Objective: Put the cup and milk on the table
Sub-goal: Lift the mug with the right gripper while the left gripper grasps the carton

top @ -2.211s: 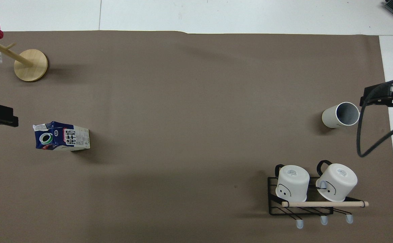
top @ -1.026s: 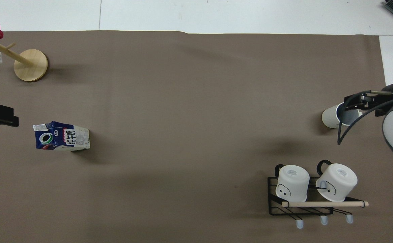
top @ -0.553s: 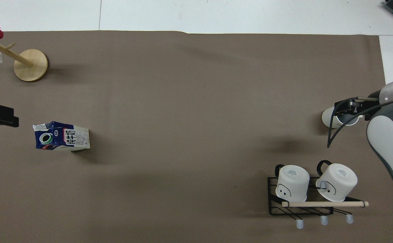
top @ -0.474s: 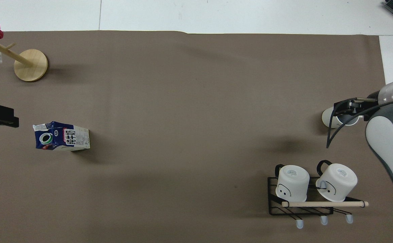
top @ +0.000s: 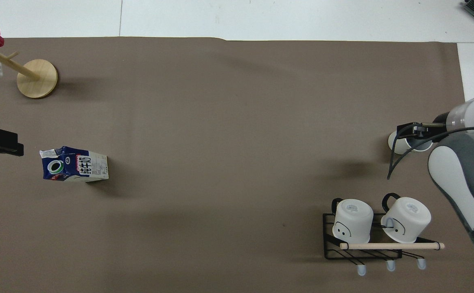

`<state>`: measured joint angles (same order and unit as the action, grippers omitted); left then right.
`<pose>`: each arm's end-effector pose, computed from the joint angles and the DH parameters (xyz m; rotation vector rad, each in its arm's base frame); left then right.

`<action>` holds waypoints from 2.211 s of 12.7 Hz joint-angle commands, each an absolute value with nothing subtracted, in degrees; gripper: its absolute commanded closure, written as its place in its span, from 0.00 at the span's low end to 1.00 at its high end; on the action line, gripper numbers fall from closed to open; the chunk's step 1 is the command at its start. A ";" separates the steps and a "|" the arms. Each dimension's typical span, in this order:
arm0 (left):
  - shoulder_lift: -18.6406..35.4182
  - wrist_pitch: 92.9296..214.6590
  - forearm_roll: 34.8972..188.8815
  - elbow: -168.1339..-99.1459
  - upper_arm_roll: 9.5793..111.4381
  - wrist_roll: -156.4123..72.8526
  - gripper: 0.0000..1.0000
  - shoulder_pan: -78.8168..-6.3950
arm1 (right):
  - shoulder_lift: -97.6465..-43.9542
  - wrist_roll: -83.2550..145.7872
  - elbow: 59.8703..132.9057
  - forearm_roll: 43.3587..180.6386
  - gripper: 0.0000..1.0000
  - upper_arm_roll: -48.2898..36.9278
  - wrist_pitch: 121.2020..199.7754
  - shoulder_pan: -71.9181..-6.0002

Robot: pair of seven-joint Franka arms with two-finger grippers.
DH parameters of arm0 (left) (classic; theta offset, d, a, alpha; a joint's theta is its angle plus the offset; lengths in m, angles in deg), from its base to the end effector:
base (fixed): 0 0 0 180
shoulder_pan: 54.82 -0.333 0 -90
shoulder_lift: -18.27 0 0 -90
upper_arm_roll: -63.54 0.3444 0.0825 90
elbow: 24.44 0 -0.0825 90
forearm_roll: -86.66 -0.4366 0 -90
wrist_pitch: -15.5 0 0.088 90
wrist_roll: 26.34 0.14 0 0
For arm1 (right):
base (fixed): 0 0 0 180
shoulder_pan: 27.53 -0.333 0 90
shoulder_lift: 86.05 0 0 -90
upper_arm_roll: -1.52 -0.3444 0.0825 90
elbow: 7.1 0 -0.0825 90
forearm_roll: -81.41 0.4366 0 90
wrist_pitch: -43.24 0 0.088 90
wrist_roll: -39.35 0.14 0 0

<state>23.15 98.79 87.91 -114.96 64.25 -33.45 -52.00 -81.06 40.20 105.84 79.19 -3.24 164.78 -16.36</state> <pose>0.5637 -0.0237 0.6552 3.1187 0.1328 -0.0667 0.6288 -0.0742 0.4033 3.1061 -0.1679 0.0965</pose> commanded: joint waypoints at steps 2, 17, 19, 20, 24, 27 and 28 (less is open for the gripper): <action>25.65 99.43 87.37 -118.13 64.59 -33.63 0.00 -51.31 | -76.22 38.12 106.02 78.42 0.00 -3.75 169.97 -14.97; 29.79 108.21 87.28 -129.80 64.59 -33.54 0.00 -50.78 | -73.57 32.68 106.46 77.63 1.00 -3.75 168.40 -13.38; 30.48 112.42 87.28 -134.28 64.59 -33.54 0.00 -50.69 | -73.83 33.02 106.19 77.72 1.00 -3.75 167.52 -13.47; 30.93 114.10 87.28 -135.96 64.59 -33.37 0.00 -50.69 | -74.19 33.11 105.76 77.72 1.00 -3.75 166.74 -13.56; 31.11 117.70 87.28 -139.30 64.59 -33.28 0.00 -50.69 | -75.77 33.99 100.67 77.72 1.00 -4.45 159.89 -14.61; 31.02 119.90 87.28 -140.89 64.59 -33.28 0.00 -50.69 | -76.21 39.85 96.19 77.63 1.00 -4.63 154.00 -19.52; 31.02 120.78 87.28 -141.68 64.59 -33.28 0.00 -50.69 | -76.21 42.58 94.95 77.63 1.00 -4.63 152.68 -21.62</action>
